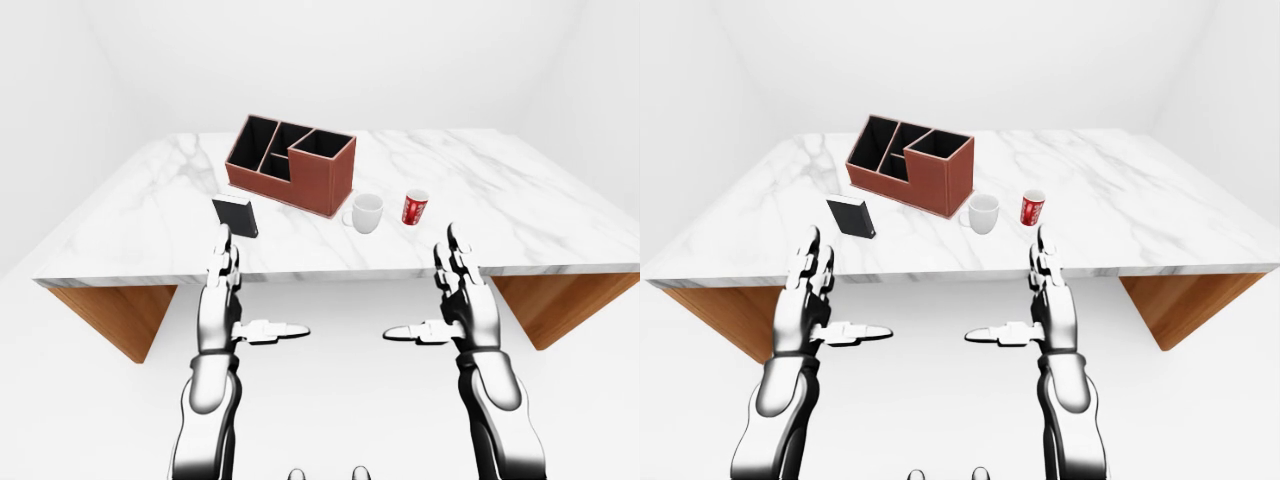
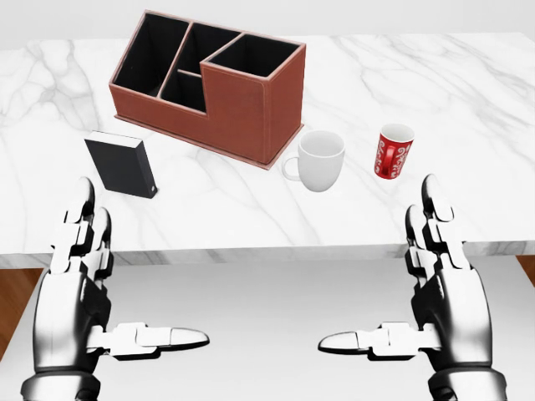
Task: Pick up the red mug and place it to the right of the caddy.
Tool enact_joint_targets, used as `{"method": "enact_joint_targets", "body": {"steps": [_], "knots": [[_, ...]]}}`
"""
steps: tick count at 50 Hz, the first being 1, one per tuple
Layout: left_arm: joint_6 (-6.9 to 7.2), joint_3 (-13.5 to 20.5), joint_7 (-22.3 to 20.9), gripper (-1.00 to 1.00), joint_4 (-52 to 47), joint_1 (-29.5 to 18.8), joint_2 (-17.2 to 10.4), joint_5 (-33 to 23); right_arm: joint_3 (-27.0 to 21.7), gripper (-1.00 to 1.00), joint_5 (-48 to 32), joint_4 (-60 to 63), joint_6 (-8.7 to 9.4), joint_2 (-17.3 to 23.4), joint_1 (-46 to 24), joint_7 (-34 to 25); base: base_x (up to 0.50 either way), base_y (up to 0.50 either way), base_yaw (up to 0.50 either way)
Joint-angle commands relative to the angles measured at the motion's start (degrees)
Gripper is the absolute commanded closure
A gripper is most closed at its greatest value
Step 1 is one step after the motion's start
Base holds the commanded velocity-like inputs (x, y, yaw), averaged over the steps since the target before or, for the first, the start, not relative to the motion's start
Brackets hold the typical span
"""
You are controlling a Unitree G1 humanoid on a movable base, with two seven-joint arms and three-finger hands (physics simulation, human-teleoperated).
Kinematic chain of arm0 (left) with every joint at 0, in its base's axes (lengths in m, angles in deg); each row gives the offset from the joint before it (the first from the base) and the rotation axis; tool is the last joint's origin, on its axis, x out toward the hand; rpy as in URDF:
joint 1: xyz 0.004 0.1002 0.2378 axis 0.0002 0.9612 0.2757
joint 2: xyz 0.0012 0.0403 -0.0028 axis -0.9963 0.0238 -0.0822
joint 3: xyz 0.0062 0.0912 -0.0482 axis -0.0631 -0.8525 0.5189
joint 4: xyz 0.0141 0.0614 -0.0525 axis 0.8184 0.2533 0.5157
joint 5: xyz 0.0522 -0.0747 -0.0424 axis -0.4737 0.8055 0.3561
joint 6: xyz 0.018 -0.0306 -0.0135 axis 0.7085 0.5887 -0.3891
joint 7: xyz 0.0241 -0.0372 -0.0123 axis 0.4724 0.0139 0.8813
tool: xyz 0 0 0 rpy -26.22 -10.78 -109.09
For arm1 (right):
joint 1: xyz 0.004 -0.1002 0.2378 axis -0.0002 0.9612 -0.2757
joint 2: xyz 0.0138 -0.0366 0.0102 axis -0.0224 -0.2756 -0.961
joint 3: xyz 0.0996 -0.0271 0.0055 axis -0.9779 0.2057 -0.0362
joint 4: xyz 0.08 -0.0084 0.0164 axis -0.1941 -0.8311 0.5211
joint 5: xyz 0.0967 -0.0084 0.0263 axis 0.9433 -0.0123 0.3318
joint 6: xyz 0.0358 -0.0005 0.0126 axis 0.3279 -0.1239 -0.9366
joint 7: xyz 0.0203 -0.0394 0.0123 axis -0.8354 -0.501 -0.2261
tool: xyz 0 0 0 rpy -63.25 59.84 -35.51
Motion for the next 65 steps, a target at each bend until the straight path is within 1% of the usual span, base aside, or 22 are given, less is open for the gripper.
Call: {"method": "enact_joint_targets", "body": {"steps": [1, 6, 8, 10, 16, 19, 22, 23, 25, 28, 34, 52, 53, 55, 57, 61, 65], "knots": [[0.00, 0.1, 1.6, -1.00, 1.3, -1.5, 0.2, -0.8, 0.7, -1.00, -2.7, -2.4, 0.00, -0.1, -0.8, 0.5, 0.00, 0.00, 0.00], [0.00, -0.8, 1.1, -1.00, -5.6, 1.4, 0.2, -1.0, 0.5, -1.00, -2.2, 3.6, 0.00, -0.4, 1.3, 0.5, 0.00, 0.00, 0.00], [0.00, -1.9, 1.7, -1.00, -10.2, 3.8, 0.1, -2.5, 0.2, -1.00, -1.7, 7.2, 0.00, -0.6, 2.9, 0.2, 0.00, 0.00, 0.00], [0.00, -3.0, 1.4, -1.00, -13.9, 5.7, 0.0, -2.8, 0.2, -1.00, -1.8, 9.7, 0.00, -0.7, 4.2, -0.2, 0.00, 0.00, 0.00], [0.00, -5.0, 1.4, -1.00, -19.6, 9.0, -0.7, -3.4, -0.9, -1.00, -1.1, 14.9, 0.00, -1.3, 6.1, -0.8, 0.00, 0.00, 0.00], [0.00, -5.1, 1.2, -1.00, -23.0, 10.4, -1.1, -3.1, -1.3, -1.00, -0.9, 17.4, 0.00, -1.7, 7.1, -0.9, 0.00, 0.00, 0.00], [0.00, -5.1, 1.3, -1.00, -23.4, 10.7, -1.1, -3.1, -1.4, -1.00, -1.0, 17.8, 0.00, -1.9, 7.3, -0.9, 0.00, 0.00, 0.00], [0.00, -6.1, 1.5, -1.00, -25.0, 11.5, -1.2, -3.6, -1.4, -1.00, -0.7, 19.7, 0.00, -2.1, 8.3, -1.1, 0.00, 0.00, 0.00], [0.00, -6.3, 1.7, -1.00, -25.5, 11.6, -1.4, -3.6, -1.3, -1.00, -0.9, 20.4, 0.00, -2.3, 8.7, -1.0, 0.00, 0.00, 0.00], [0.00, -5.7, 1.5, -1.00, -25.2, 11.5, -1.5, -2.9, -1.7, -1.00, 0.3, 20.5, 0.00, -2.6, 8.5, -1.3, 0.00, 0.00, 0.00], [0.00, -6.2, 1.7, -1.00, -25.3, 11.6, -1.6, -3.1, -1.7, -1.00, 0.8, 19.4, 0.00, -2.4, 8.3, -1.6, 0.00, -0.04, 0.00], [0.00, -6.3, 1.8, -1.00, -25.5, 11.7, -1.7, -3.0, -0.8, -1.00, 0.1, 19.7, 0.00, -2.4, 8.6, -1.1, 0.00, -0.50, 0.00], [0.00, -6.2, 1.8, -1.00, -25.3, 11.8, -1.7, -3.0, 0.0, -1.00, -0.8, 19.3, 0.00, -2.4, 9.0, -0.8, 0.00, -0.50, 0.00], [0.00, -6.2, 1.8, -1.00, -25.5, 11.7, -1.7, -3.0, 0.1, -1.00, -0.9, 19.4, 0.00, -2.4, 8.8, -0.4, 0.00, -0.50, 0.00], [0.00, -5.9, 1.6, -1.00, -25.7, 11.6, -1.7, -2.8, 0.4, -1.00, -2.0, 19.0, 0.00, -2.2, 8.5, 0.4, 0.00, 0.00, 0.00], [0.00, -5.6, 1.5, -1.00, -24.9, 11.2, -1.5, -2.6, 0.1, -1.00, -1.6, 18.1, 0.00, -2.2, 7.7, 0.7, 0.00, 0.00, 0.00], [0.00, -6.0, 1.5, -1.00, -25.4, 11.5, -1.6, -2.9, 0.2, -1.00, -1.2, 18.4, 0.00, -2.0, 8.7, -0.3, 0.07, 0.00, 0.00]]}}
